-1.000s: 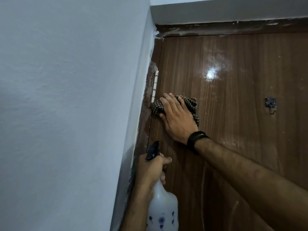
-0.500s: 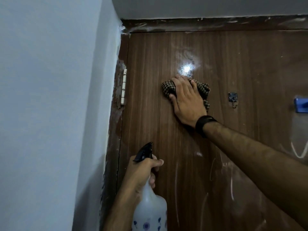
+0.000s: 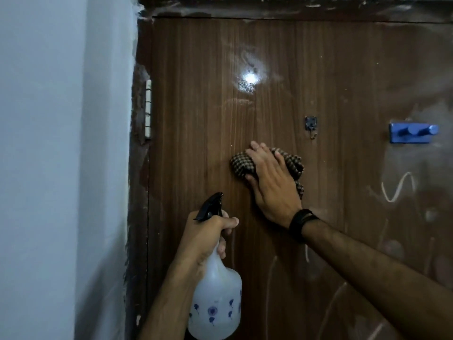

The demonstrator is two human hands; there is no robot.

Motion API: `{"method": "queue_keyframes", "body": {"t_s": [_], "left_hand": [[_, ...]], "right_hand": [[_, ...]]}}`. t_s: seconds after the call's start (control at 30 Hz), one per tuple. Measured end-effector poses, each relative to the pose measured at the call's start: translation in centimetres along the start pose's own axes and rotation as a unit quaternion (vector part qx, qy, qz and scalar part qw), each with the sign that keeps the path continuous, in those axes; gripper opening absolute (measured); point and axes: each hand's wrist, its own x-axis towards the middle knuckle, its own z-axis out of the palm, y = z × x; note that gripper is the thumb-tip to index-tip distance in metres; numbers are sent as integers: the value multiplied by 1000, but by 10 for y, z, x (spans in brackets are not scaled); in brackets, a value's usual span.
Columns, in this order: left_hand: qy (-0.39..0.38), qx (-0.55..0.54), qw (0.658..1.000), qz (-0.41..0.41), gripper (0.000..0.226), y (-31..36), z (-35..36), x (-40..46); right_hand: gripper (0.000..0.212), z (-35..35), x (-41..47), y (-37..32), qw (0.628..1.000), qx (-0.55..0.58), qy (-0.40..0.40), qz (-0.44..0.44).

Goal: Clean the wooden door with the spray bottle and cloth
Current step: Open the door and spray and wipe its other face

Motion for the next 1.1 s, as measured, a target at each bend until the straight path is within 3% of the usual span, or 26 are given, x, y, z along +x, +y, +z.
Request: {"method": "queue_keyframes", "body": {"t_s": [0.13,0.3,0.43,0.63,0.93,1.1], "left_hand": [[-21,-4,1000,-2,12,-6,24,2],[-46,6,999,-8,14,-17,65,-1],[-45,6,999,-14,14,-26,101,-4],[-34,-21,998,-43,20,-48,147,-21],[29,-12,995,-96,20,-92,179,-56],[73,-1,991,-108,18,-115,192,-71]], "right_hand": [[50,-8,-9,18,996,22,53,67],[50,-28,-31,60,973,-66,145,169],[47,-41,-40,79,978,-75,140,134],[44,-46,-102,84,975,12,143,168],[38,-72,-155,83,904,201,250,283],[37,-80,-179,81,882,249,244,316]]}}
